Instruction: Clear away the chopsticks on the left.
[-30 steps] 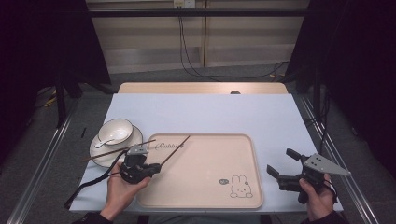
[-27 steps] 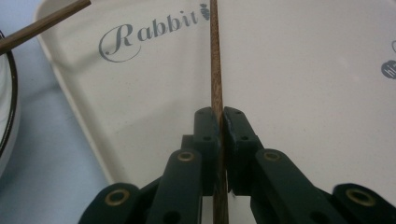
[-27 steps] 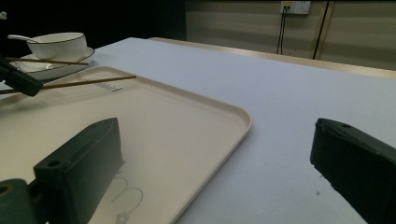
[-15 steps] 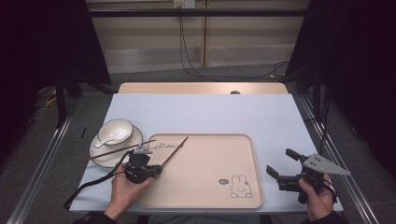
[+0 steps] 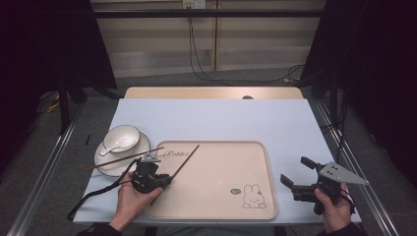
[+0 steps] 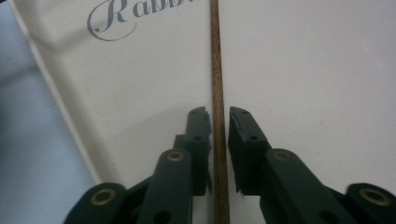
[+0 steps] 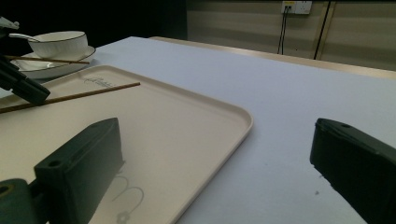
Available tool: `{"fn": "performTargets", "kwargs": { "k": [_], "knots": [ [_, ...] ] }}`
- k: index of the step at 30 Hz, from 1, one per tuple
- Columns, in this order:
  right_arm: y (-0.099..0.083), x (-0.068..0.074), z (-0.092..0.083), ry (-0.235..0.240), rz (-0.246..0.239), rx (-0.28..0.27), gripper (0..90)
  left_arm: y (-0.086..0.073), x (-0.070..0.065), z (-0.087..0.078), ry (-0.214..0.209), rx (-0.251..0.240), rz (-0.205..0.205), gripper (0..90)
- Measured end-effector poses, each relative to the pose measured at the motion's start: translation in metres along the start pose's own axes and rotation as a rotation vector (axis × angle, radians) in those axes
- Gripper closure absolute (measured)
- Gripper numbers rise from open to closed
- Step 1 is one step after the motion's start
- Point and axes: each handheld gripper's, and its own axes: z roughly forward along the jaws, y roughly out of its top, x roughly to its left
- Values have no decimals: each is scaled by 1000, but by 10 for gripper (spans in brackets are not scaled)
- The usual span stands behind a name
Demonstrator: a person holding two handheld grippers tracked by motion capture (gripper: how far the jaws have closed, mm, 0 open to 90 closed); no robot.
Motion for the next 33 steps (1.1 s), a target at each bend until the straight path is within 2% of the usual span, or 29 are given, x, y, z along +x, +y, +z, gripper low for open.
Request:
{"fn": "performTargets", "kwargs": {
  "k": [3, 4, 5, 6, 7, 8, 9, 10, 12, 13, 14, 15, 16, 17, 19, 20, 25, 26, 29, 30, 31, 33],
  "knots": [
    [0, 0, 0, 3, 1, 2, 21, 0, 0, -2, 7, -9, 20, 736],
    [0, 0, 0, 4, 4, 3, 21, 0, 0, -6, 6, -15, 39, 701],
    [0, 0, 0, 4, 4, 3, 21, 0, 0, -6, 6, -15, 39, 679],
    [0, 0, 0, 3, 2, 3, 21, 0, 0, -9, 11, -37, 61, 656],
    [0, 0, -1, 6, 2, 2, 21, 0, 1, -12, 9, -39, 74, 625],
    [0, 0, -1, 9, 3, 1, 21, -1, 2, -13, -5, -63, 80, 602],
    [0, 0, -1, 9, 3, 1, 21, -1, 2, -13, -5, -63, 80, 570],
    [0, 0, -1, 9, 3, 1, 21, -1, 3, -16, -23, -77, 90, 530],
    [0, 0, -1, 9, 4, 0, 21, -2, 7, -22, -30, -114, 117, 452],
    [0, 0, -1, 10, 4, 0, 21, -2, 7, -22, -30, -114, 117, 415],
    [0, 0, -1, 8, 3, 0, 21, -2, 9, -28, -26, -145, 126, 390],
    [0, 0, -1, 8, 3, 0, 21, -2, 9, -28, -26, -145, 126, 363],
    [0, 0, -1, 7, 3, 0, 21, -3, 11, -37, -12, -189, 126, 332],
    [0, 0, -1, 7, 3, 0, 21, -3, 11, -37, -12, -189, 126, 314],
    [0, 0, -1, 10, 1, -1, 21, -5, 13, -45, -13, -231, 153, 289],
    [0, 0, -1, 10, 4, -1, 21, -8, 15, -53, -12, -270, 166, 219],
    [0, 0, -1, 12, 3, -2, 21, -14, 22, -66, -16, -317, 176, 139],
    [0, 0, -1, 11, 3, -2, 21, -17, 27, -71, -31, -339, 171, 132],
    [0, 0, -1, 8, 5, -2, 21, -19, 34, -75, -45, -336, 180, 98],
    [0, 0, -1, 6, 3, -1, 21, -20, 37, -78, -35, -328, 180, 88],
    [0, 0, -1, 7, 5, -1, 21, -24, 43, -82, -51, -356, 178, 57],
    [0, 0, -1, 6, 7, -1, 21, -27, 46, -85, -58, -370, 165, 52]
  ]
}}
